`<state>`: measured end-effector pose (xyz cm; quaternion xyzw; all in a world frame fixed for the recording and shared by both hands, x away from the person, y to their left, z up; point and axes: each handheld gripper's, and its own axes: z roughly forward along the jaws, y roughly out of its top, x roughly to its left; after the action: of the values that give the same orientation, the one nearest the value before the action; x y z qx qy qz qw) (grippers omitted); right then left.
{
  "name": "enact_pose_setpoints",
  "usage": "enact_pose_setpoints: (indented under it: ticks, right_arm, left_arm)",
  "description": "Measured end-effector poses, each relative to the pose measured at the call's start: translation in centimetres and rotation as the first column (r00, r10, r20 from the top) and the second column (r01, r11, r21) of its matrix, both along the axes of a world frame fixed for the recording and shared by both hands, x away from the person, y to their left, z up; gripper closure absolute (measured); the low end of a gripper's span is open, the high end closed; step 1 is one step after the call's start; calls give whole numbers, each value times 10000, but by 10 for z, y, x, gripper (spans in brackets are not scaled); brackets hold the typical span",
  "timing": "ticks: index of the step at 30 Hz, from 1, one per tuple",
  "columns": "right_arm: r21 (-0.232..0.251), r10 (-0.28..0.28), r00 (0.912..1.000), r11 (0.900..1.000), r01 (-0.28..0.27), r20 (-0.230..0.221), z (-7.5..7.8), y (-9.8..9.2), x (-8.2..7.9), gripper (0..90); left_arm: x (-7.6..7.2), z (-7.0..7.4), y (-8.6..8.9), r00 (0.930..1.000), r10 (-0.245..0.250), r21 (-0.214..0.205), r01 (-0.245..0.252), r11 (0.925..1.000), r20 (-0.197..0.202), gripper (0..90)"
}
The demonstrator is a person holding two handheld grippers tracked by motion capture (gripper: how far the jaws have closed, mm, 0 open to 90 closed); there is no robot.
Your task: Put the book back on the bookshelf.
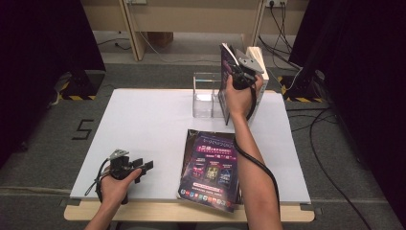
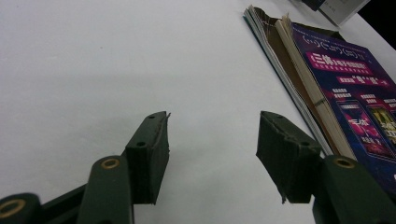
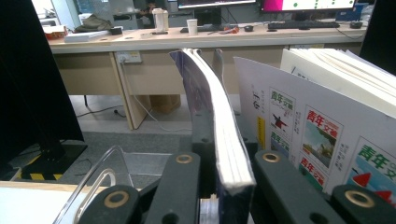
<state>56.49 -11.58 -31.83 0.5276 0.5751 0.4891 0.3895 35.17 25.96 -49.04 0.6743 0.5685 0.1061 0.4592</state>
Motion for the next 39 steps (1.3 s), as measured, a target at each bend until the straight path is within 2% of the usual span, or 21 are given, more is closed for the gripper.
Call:
enact_pose_setpoints:
  ticks: [4,7,13,24,39]
  right_arm:
    - [-49,-112,9999,9999,112,22,-2,1,-2,838]
    - [-335,-194,9998,9992,195,48,-3,2,-5,834]
    - [-589,-130,9999,9982,135,94,-5,2,-8,803]
    - [-581,-219,9994,9981,203,-269,-5,-4,-10,764]
    - [-710,-281,9984,9972,246,-488,-7,-11,-15,750]
  left_arm:
    - [0,0,-1,10000,-36,3,36,10000,4,430]
    - [0,0,-2,10000,-64,36,64,10000,-7,431]
    - [-1,-1,-2,10000,-95,-16,95,10000,19,430]
    - [-1,0,-4,9999,-105,48,105,9999,0,430]
    - [-1,0,-6,9999,-151,-23,151,9999,21,431]
